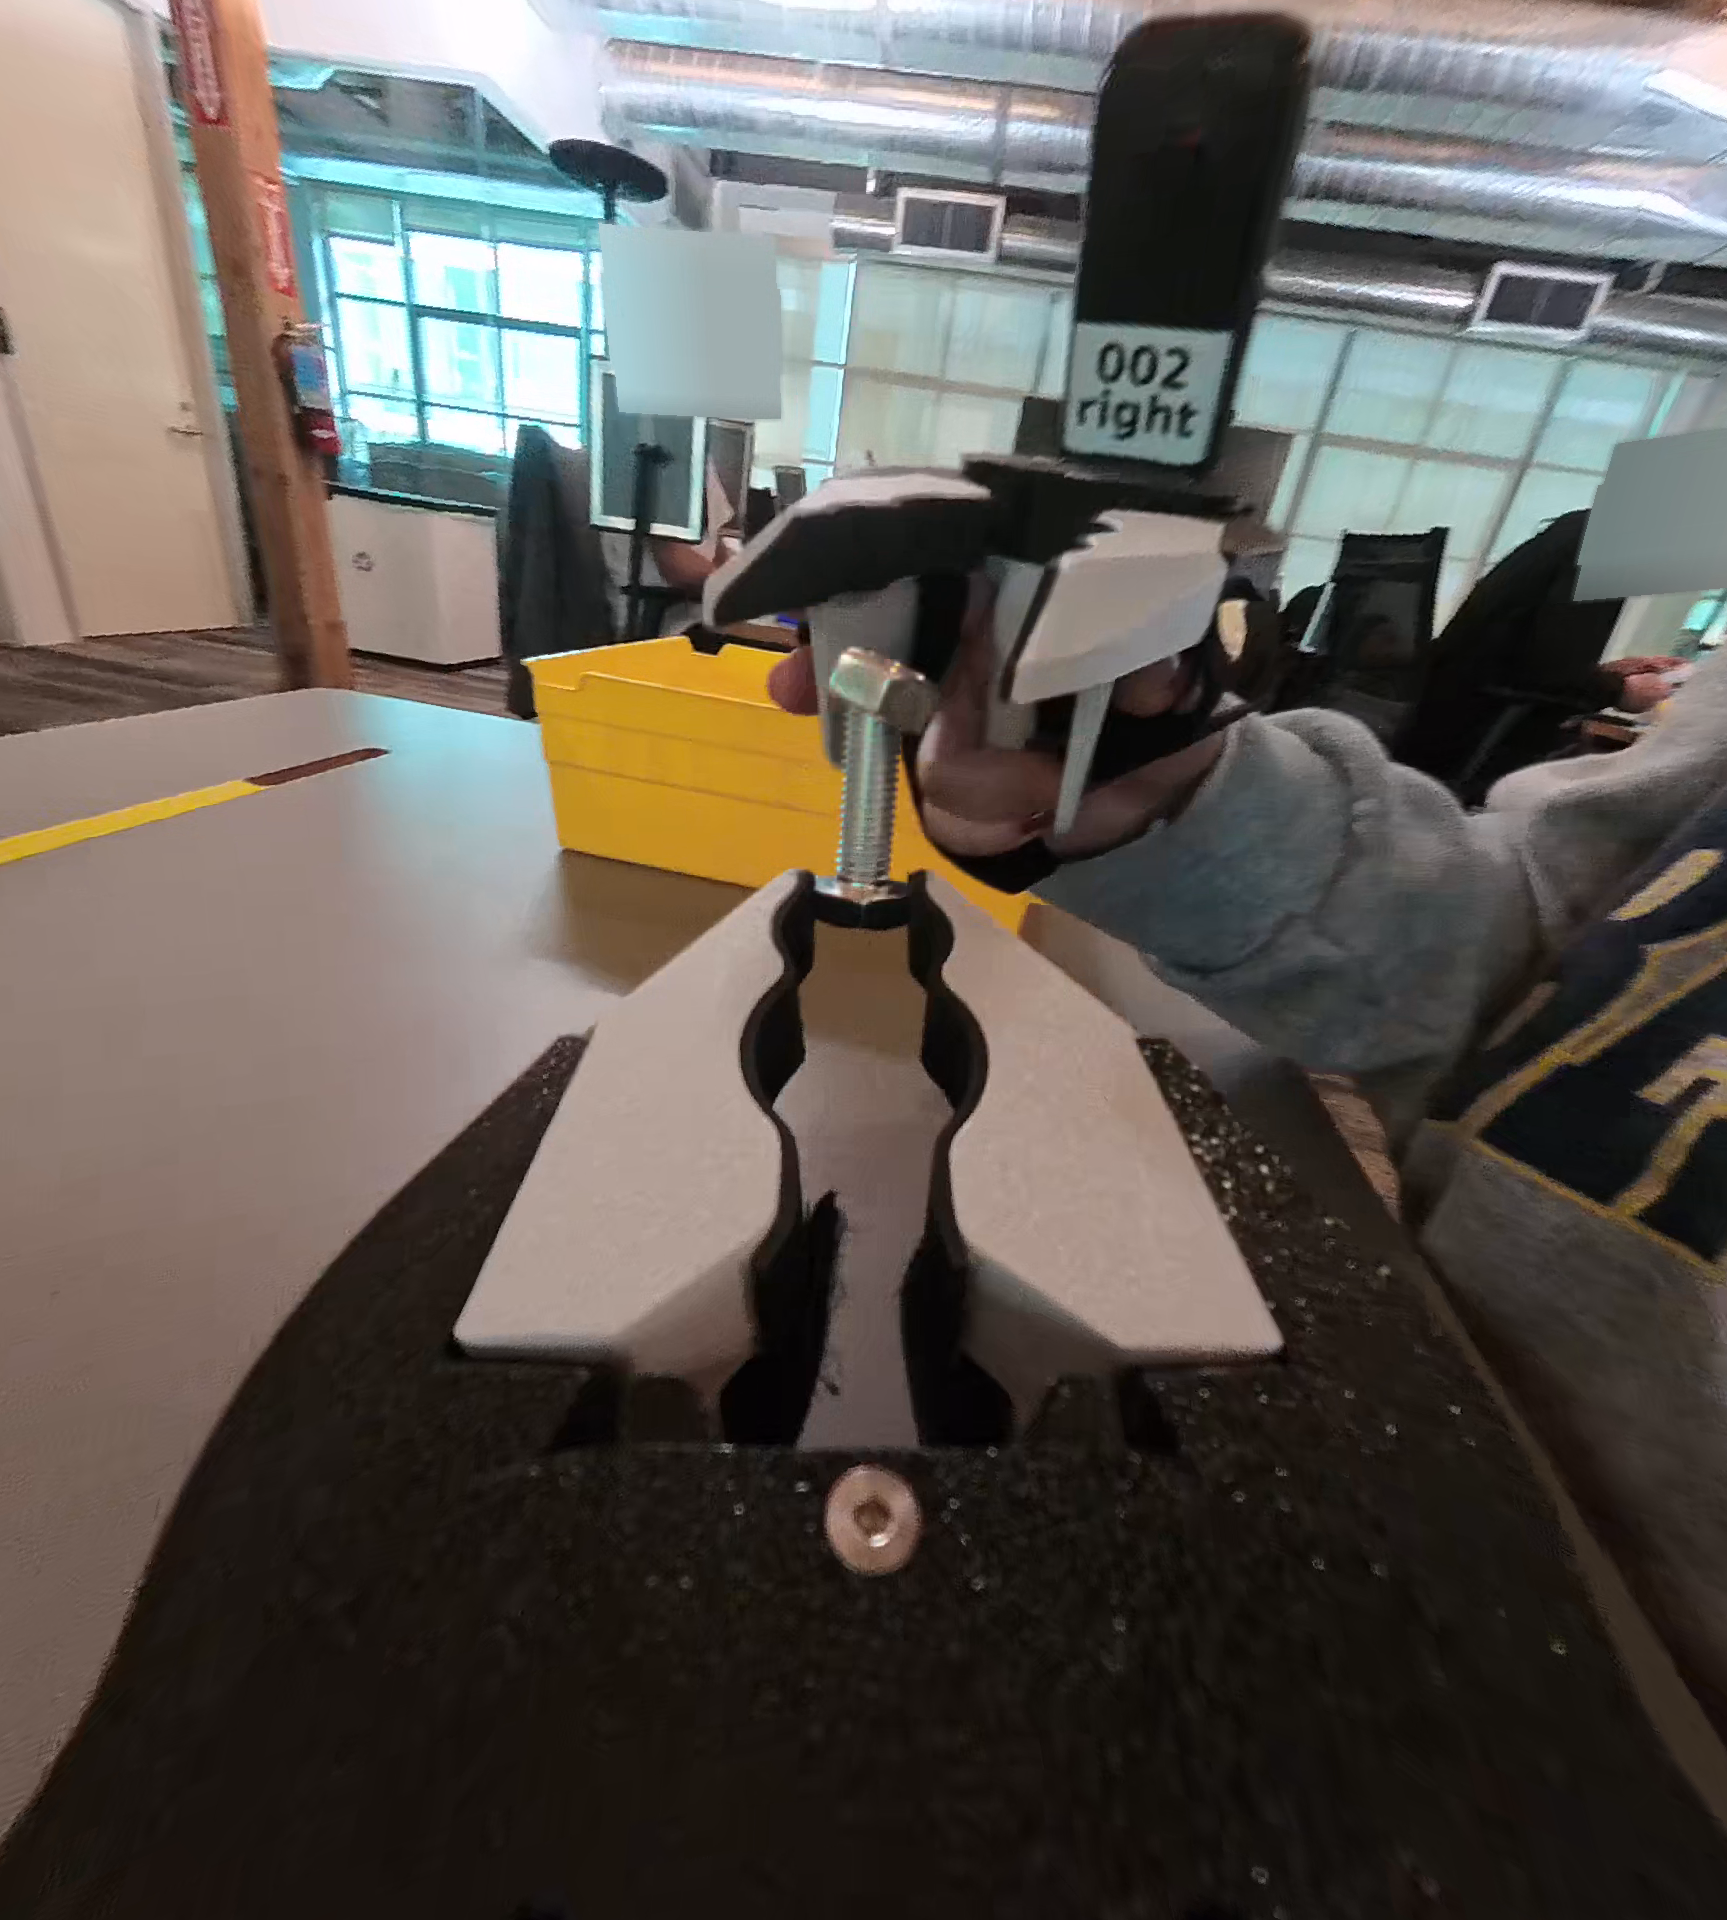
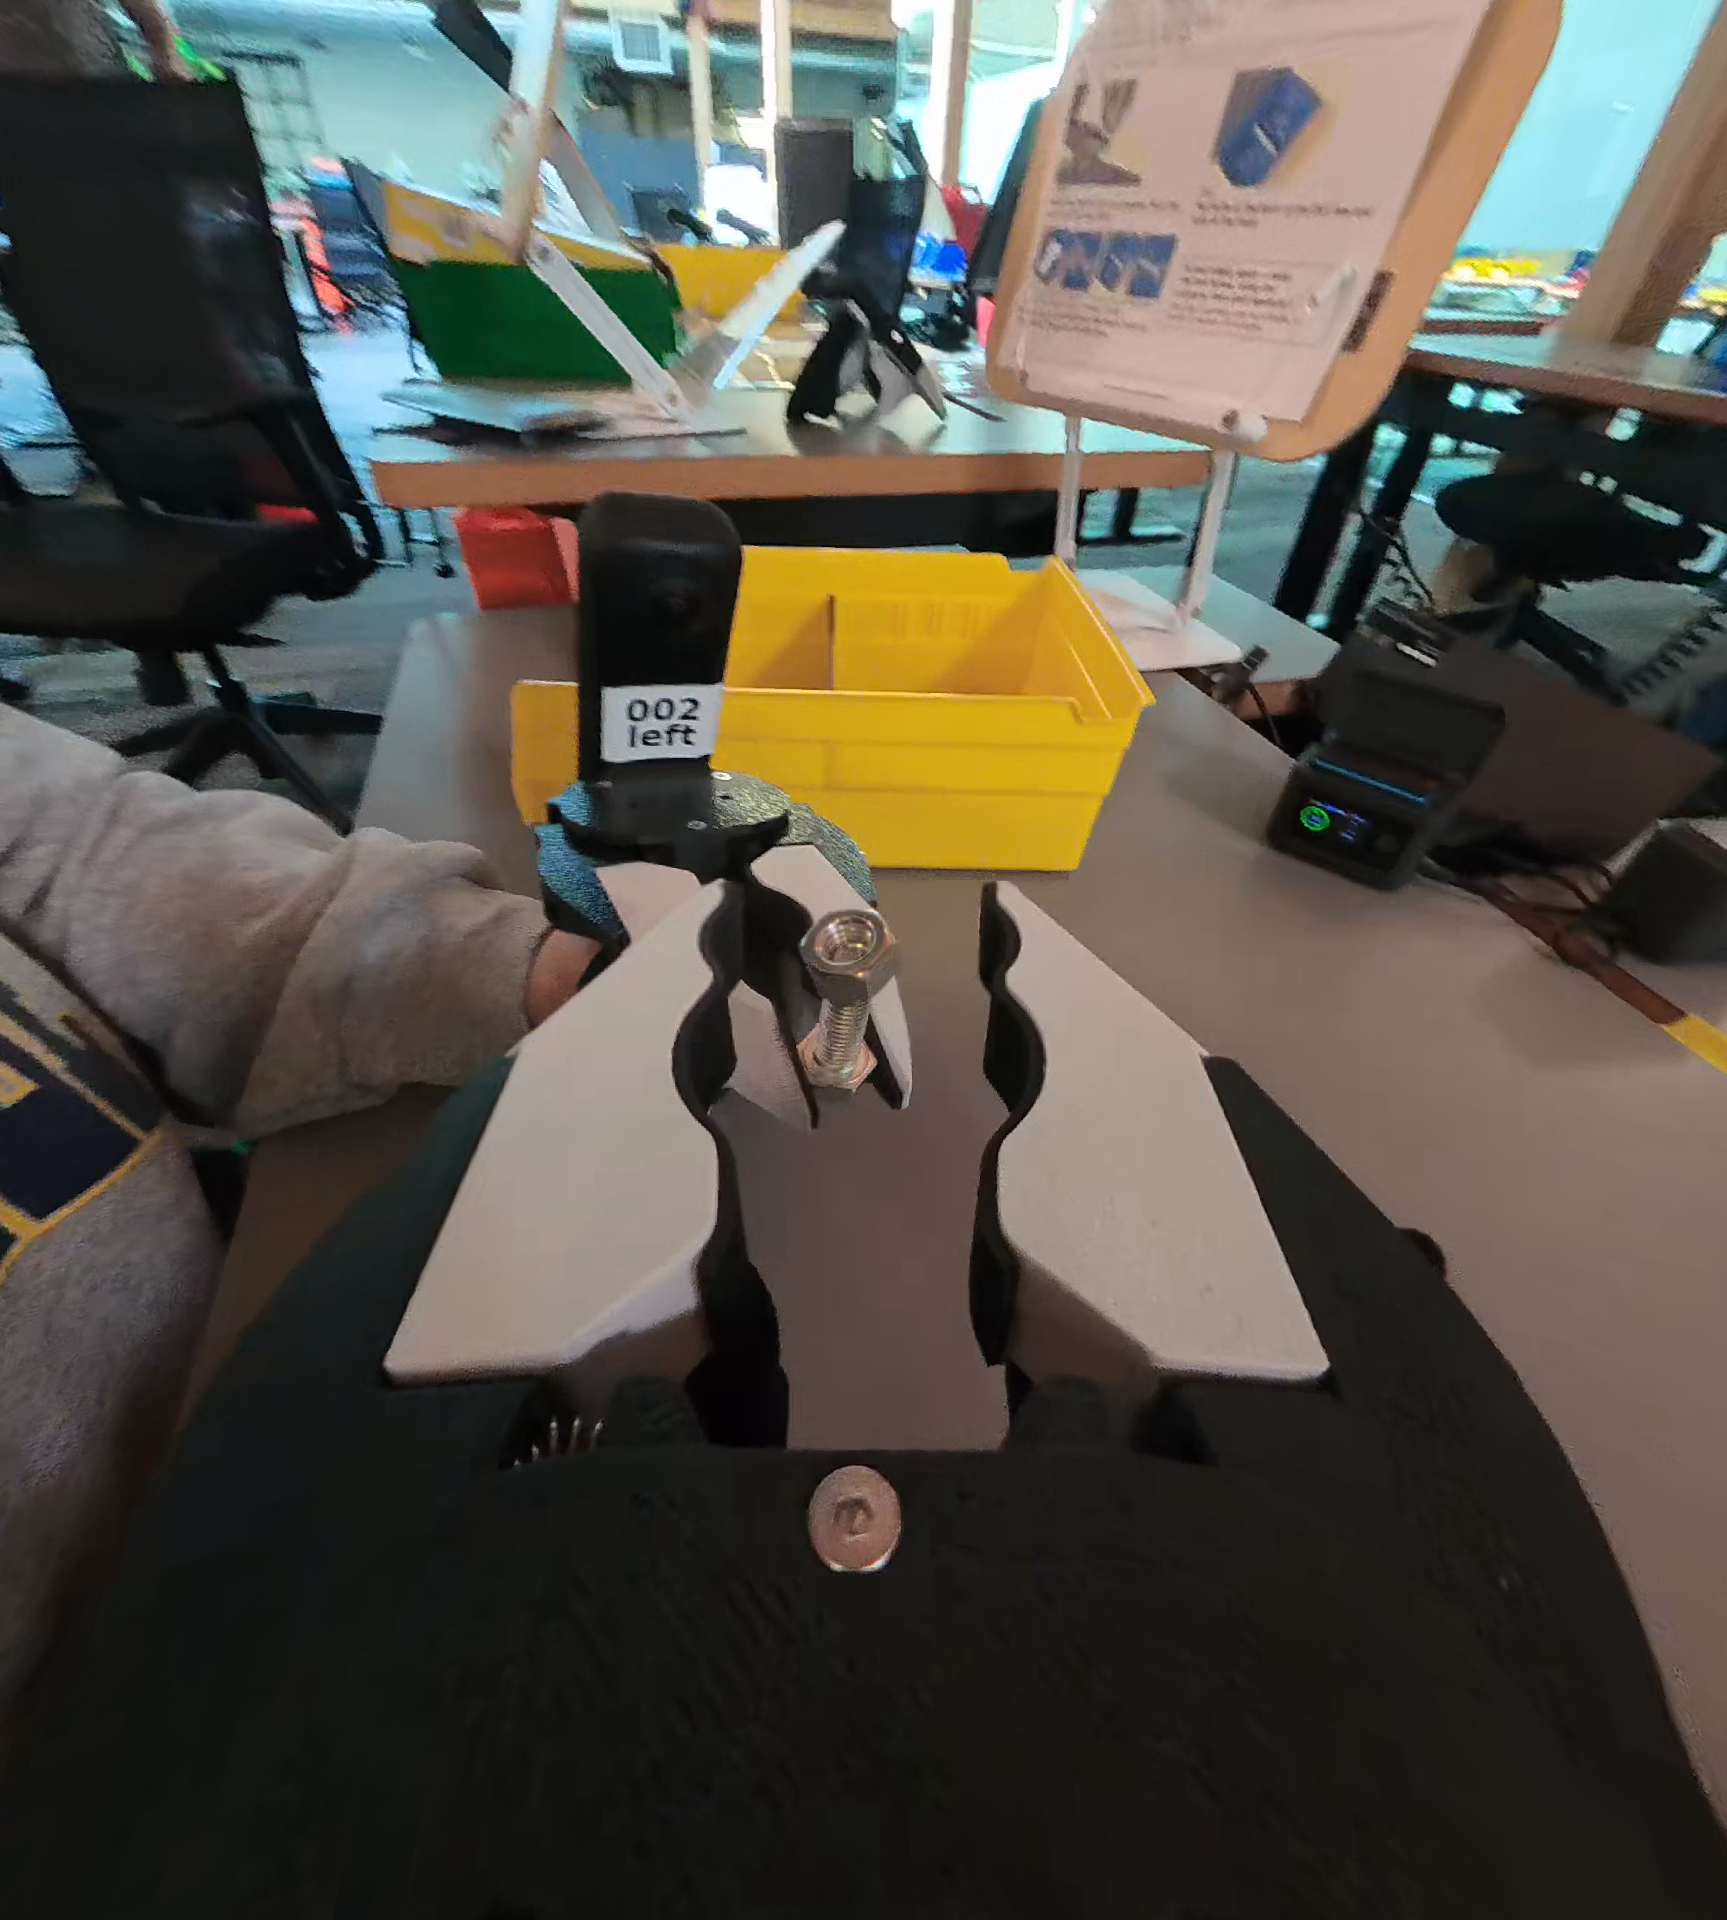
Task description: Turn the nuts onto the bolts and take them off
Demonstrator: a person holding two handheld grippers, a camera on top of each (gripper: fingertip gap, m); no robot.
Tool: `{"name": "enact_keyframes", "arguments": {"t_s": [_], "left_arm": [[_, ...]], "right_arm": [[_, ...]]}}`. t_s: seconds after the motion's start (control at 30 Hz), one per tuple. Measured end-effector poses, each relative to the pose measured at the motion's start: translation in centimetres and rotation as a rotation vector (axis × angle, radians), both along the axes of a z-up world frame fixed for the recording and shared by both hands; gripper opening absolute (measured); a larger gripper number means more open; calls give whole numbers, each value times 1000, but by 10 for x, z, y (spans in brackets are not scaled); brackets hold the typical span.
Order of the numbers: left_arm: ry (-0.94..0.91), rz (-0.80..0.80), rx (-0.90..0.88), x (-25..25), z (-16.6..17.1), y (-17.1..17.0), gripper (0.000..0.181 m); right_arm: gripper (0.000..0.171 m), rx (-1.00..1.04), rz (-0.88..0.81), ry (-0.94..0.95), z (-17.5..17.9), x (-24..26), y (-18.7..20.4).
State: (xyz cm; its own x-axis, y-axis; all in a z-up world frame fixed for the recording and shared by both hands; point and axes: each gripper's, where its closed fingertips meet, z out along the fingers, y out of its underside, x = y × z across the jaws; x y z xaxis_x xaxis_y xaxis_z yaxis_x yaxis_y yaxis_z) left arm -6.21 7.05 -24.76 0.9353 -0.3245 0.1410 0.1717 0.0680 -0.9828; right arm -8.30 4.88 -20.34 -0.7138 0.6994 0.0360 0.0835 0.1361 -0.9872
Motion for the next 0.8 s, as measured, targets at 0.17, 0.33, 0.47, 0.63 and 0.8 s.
{"name": "enact_keyframes", "arguments": {"t_s": [0.17, 0.33, 0.47, 0.63, 0.8], "left_arm": [[-12, -68, -7, 9, -1, -1, 16], [-20, -124, -6, 17, 0, -3, 16], [-14, -165, 0, 23, 1, -5, 15], [-18, -267, 6, 35, 2, -11, 15], [-33, -348, -14, 45, 0, -14, 16]], "right_arm": [[40, 0, 94, 81, 2, 11, -3], [30, 78, 137, 128, -3, 18, -7], [16, 69, 174, 123, -4, 22, -9], [16, 24, 289, 91, -2, 35, -15], [16, -71, 402, -37, -5, 43, -18]]}}
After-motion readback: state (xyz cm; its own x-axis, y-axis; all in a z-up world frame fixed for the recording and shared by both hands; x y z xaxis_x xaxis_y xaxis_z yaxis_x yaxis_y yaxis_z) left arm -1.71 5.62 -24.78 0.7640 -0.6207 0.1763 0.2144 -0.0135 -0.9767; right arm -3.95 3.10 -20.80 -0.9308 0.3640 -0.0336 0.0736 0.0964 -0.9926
